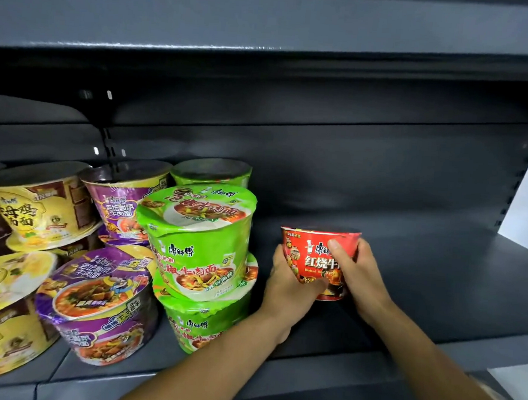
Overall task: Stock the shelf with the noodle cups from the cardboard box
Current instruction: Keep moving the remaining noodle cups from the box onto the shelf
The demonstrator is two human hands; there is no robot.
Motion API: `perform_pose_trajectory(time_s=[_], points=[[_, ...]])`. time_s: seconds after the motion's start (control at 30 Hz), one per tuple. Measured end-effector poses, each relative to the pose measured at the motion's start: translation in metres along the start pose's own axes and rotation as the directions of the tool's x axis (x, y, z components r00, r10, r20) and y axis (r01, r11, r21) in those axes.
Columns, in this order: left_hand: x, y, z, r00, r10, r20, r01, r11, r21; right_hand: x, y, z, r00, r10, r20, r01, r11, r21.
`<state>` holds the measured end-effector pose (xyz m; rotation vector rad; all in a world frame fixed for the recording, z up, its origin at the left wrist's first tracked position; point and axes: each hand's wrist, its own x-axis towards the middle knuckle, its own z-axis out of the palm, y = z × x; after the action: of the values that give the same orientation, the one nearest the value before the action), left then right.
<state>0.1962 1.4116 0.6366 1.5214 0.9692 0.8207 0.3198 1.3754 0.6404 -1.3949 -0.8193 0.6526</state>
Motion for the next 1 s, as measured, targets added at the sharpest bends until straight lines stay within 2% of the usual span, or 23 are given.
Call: perform_pose_trajectory(time_s=[0.2,0.47,0.83,1.0], points=[[0.024,-0.007,0.012,1.0,0.02,-0.019,-0.02,1.0,-0.018,0.022,-0.002,-0.005,0.998,-0.042,0.047,0.042,0.999,0.004],[0.059,-0.02,0.024,0.994,0.025,-0.102,-0.013,0.993,0.118,0.052,-0.001,-0.009,0.99,-0.057,0.127,0.063,0.997,-0.048],[0.064,-0.011,0.037,0.997,0.049,0.06,-0.056,0.991,0.125,0.077,0.008,-0.045,0.973,-0.048,0.224,0.035,0.997,0.062],[0.067,-0.008,0.042,0.996,0.079,0.034,-0.083,0.987,0.135,0.079,0.01,-0.05,0.97,-0.053,0.239,0.034,0.996,0.08]])
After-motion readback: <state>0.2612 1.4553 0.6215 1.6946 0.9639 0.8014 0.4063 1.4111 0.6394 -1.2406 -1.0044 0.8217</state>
